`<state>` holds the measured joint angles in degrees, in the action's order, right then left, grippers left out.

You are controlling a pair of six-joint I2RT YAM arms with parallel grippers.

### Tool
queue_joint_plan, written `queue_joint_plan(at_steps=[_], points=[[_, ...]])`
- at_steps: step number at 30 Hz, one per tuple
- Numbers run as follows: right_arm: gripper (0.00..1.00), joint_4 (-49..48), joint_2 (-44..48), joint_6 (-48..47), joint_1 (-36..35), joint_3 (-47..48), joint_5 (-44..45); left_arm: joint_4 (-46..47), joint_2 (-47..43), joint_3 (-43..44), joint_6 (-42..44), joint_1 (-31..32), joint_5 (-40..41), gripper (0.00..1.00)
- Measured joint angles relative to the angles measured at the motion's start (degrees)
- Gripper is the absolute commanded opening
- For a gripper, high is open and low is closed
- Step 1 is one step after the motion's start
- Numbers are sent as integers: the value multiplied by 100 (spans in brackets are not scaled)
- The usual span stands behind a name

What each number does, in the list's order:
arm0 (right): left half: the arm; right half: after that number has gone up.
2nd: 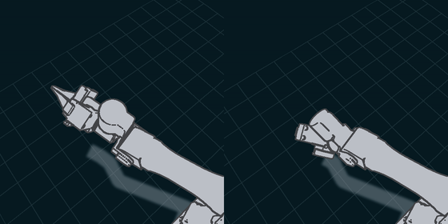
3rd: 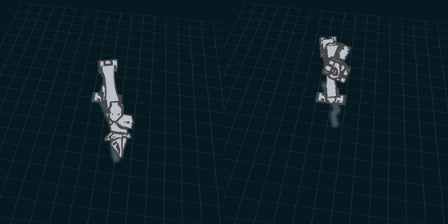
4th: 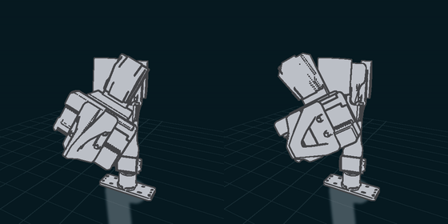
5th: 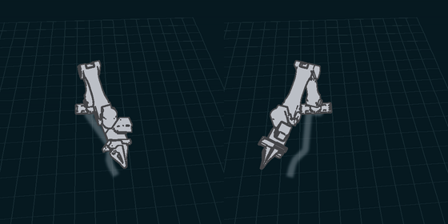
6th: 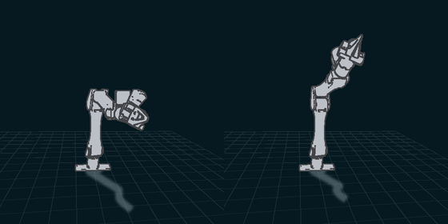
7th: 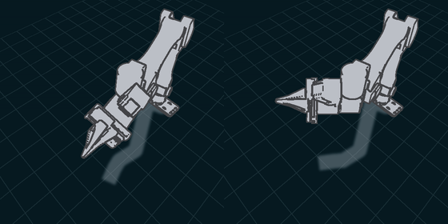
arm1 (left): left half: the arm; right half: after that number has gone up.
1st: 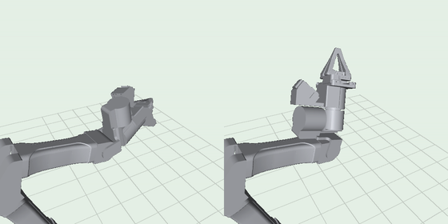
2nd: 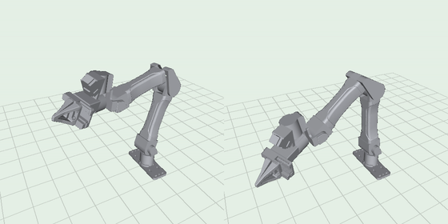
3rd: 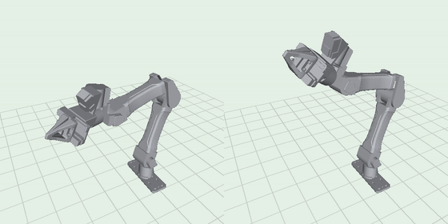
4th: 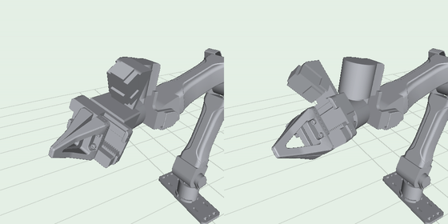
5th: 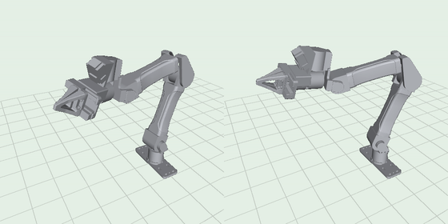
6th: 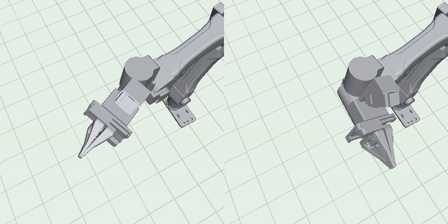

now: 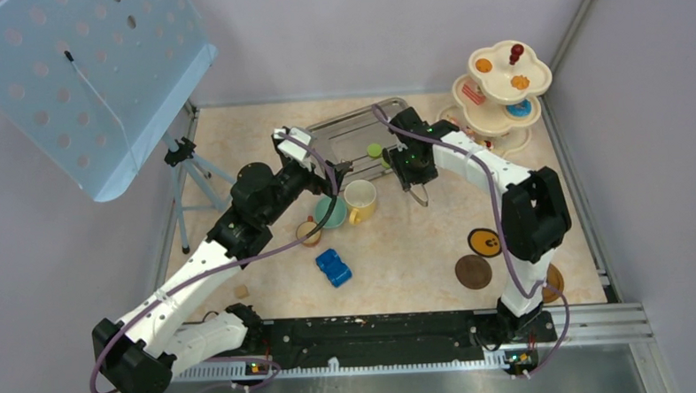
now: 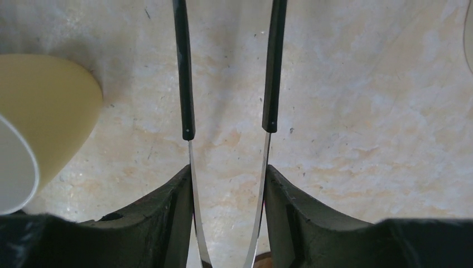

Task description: Serve the afternoon tea

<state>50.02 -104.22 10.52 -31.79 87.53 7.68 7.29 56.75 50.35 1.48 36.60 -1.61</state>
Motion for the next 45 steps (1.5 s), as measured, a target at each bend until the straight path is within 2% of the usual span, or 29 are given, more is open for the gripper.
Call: queue_joint_plan(at_steps=[16,27,37,45], points=[[45,-63,-931,-170,-195,507,317,-2,-2,0,4,0,17,99],[45,197,-1412,-278,-431,977,931,0,-2,0,20,0,20,99],[26,343,-1456,-297,-435,1038,1093,-2,-2,0,20,0,20,99],[14,142,-1276,-273,-435,955,1137,-2,-2,0,20,0,17,99]])
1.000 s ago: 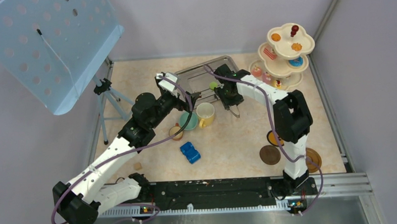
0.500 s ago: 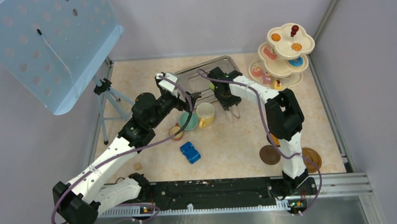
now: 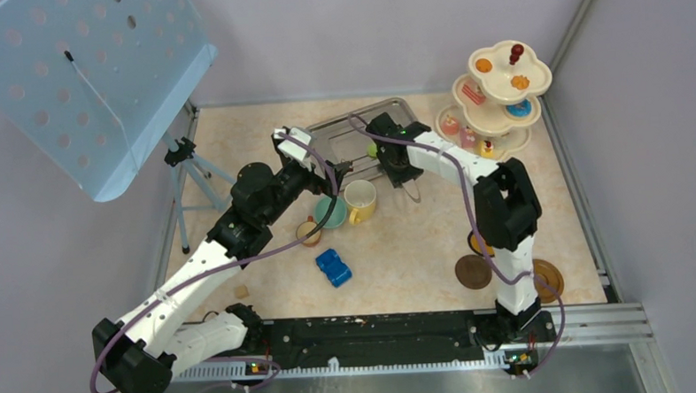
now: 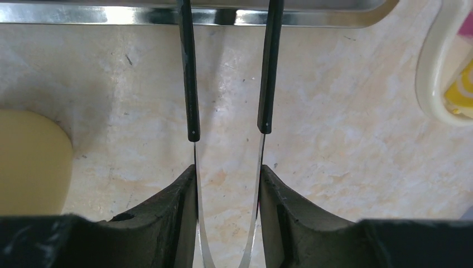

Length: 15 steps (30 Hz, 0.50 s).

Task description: Serve the afternoon tea

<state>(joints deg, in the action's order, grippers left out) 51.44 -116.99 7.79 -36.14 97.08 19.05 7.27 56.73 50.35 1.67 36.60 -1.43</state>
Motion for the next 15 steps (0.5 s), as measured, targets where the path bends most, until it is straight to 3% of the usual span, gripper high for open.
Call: queue_joint_plan(at_steps=[15], points=[[13,-562,2739,20,496,-820,422,-2,31,0,-2,0,-7,99]])
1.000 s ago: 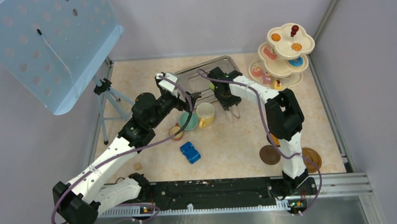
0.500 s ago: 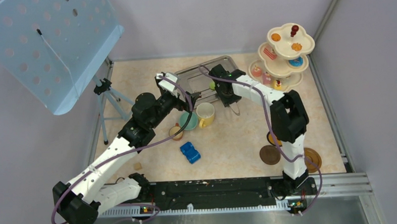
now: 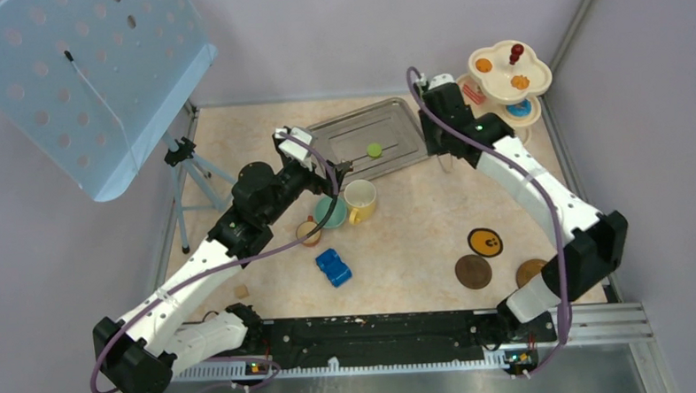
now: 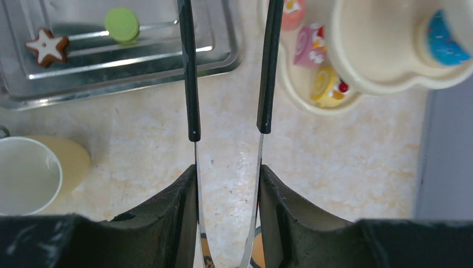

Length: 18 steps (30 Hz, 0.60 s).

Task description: Serve the afternoon tea

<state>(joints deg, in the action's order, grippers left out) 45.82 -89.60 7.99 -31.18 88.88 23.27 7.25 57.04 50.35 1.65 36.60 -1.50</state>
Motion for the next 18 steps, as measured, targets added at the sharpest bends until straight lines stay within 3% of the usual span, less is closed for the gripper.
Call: queue_joint_plan(at_steps=[7,18], points=[[15,70,855,-149,391,52,380,0,37,0,2,0,7,99],[16,511,914,-330,1351,409,227,-2,35,0,22,0,50,99]])
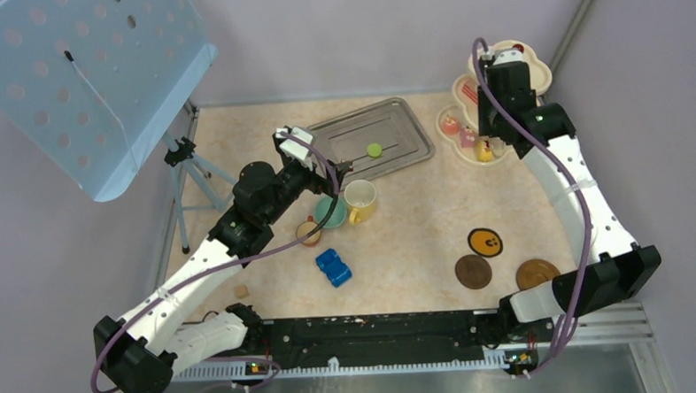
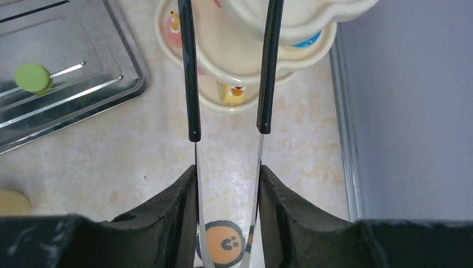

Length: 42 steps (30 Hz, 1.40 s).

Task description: Serve the afternoon tea

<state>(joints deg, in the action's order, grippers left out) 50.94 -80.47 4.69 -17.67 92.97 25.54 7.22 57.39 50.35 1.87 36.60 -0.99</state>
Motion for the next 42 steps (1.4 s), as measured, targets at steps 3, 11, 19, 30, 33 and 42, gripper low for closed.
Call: queue_joint_plan(at_steps=[3,11,19,30,33,42], points=[[17,103,7,-24,328,98,-144,0,0,0,2,0,0,99],[18,337,-129,-44,870,402,-612,0,0,0,2,0,0,99],[22,525,-892,33,964,964,-697,-4,0,0,4,0,2,99],[29,752,-1165,166,1187,1108,-863,-26,0,0,2,0,-2,99],[33,785,-1222,195,1191,1141,-920,-39,0,0,2,0,0,99],[47,881,-1342,197,1196,1237,-988,-39,-2,0,2,0,-7,99]])
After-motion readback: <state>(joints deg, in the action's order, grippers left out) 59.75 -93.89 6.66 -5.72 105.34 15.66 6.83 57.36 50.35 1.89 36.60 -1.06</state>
